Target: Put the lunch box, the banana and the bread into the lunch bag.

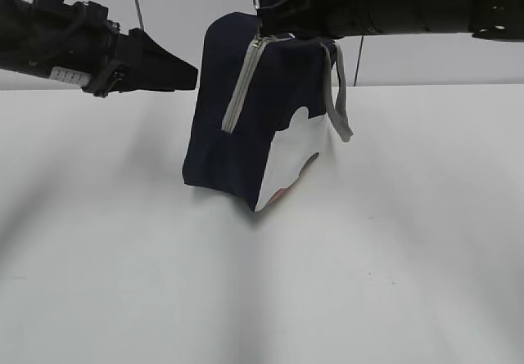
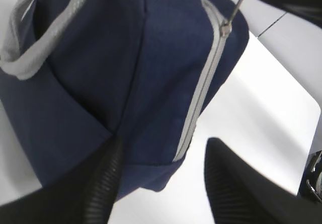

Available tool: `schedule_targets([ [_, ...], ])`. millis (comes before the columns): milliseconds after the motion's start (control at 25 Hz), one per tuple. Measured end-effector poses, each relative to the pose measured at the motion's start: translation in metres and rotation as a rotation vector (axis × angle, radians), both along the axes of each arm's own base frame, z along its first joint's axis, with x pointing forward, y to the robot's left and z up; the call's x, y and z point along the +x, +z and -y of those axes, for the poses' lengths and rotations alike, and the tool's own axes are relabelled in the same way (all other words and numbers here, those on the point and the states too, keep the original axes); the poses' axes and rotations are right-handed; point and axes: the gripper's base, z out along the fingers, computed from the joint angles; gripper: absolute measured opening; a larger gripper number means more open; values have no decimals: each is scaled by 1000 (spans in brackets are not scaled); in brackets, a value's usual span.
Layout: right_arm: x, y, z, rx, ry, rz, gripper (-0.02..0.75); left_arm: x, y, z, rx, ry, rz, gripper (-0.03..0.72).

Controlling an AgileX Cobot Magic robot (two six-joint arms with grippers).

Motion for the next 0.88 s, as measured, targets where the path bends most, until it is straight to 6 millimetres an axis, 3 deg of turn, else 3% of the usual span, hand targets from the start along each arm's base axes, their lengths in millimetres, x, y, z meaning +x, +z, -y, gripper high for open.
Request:
schedule_targets([
  [320,0,0,0,7,0,-4,-16,12,-5,5,-71,-18,110,386],
  [640,0,0,0,20,-1,-13,-16,36,-21,11,-103,-13,102,386],
  [880,0,0,-1,27,-2,-18,-16,42,-28,14,-130,-39,79,356],
])
